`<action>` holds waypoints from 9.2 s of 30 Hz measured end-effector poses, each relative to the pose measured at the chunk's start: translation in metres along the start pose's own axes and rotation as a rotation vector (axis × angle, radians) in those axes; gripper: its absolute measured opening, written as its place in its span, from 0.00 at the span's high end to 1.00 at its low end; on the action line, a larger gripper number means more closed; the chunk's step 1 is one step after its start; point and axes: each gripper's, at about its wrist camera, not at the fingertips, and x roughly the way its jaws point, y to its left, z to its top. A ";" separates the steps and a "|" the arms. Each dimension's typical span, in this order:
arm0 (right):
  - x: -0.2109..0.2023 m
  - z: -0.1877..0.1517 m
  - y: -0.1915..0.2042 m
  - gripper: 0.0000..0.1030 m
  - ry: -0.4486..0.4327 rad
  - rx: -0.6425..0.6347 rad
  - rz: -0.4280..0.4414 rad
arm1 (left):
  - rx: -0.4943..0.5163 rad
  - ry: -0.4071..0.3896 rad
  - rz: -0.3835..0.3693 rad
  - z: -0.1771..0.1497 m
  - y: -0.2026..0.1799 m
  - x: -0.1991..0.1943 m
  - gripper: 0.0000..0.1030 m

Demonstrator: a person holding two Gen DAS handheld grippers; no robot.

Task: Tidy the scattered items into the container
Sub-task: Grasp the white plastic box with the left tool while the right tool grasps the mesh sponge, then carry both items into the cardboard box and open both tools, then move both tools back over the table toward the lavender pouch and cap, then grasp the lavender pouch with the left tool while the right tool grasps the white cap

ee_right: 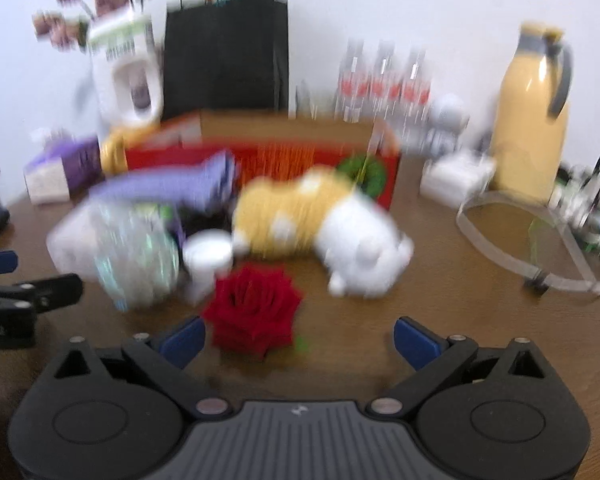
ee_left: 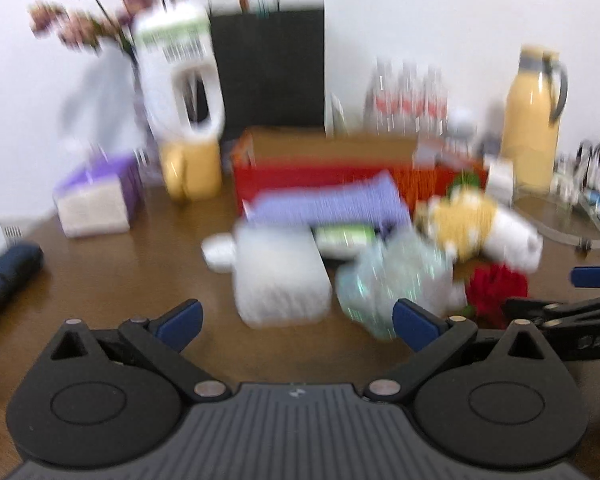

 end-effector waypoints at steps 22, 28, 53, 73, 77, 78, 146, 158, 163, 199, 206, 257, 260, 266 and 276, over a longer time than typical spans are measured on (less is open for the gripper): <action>0.007 0.049 0.045 0.74 -0.069 -0.093 0.328 | 0.063 0.083 -0.070 0.025 0.026 0.047 0.00; -0.026 0.046 0.005 0.74 -0.068 0.005 0.276 | 0.135 0.134 -0.006 0.029 0.003 0.071 0.25; -0.060 -0.038 0.008 0.18 -0.035 -0.013 0.244 | 0.166 0.149 -0.010 -0.029 -0.034 -0.057 0.30; -0.048 -0.026 0.025 0.65 -0.013 -0.073 0.270 | 0.101 0.186 -0.072 -0.029 -0.028 -0.047 0.35; -0.063 -0.025 0.023 0.83 -0.053 -0.063 0.286 | 0.060 0.130 -0.054 -0.022 -0.026 -0.060 0.35; -0.070 -0.022 0.022 0.83 -0.078 -0.062 0.282 | 0.059 0.111 -0.042 -0.018 -0.026 -0.064 0.35; 0.203 0.311 -0.083 0.27 0.283 0.125 0.075 | -0.043 0.405 -0.023 0.294 -0.032 0.241 0.05; 0.126 0.274 -0.058 0.19 0.149 0.087 0.095 | -0.056 0.218 0.102 0.251 -0.030 0.159 0.00; 0.114 0.227 -0.044 0.18 0.018 0.106 0.146 | -0.012 0.056 0.141 0.212 -0.038 0.136 0.00; -0.020 0.027 0.008 0.14 -0.153 0.073 0.186 | -0.037 -0.004 0.054 0.011 0.000 -0.011 0.00; -0.039 0.004 0.016 0.14 -0.152 0.018 0.195 | 0.008 0.039 0.038 -0.012 -0.007 -0.019 0.00; 0.087 0.040 0.044 0.62 0.089 -0.025 0.200 | 0.298 0.128 -0.431 0.056 0.005 0.118 0.88; 0.087 0.040 0.043 0.62 0.086 -0.023 0.201 | 0.242 0.111 -0.399 0.061 0.011 0.111 0.94; 0.069 0.045 0.044 0.62 0.045 -0.020 0.208 | 0.125 0.010 -0.317 0.077 0.026 0.067 0.96; -0.012 0.058 0.042 0.62 -0.128 -0.035 0.202 | -0.038 -0.126 -0.190 0.072 0.027 -0.029 0.96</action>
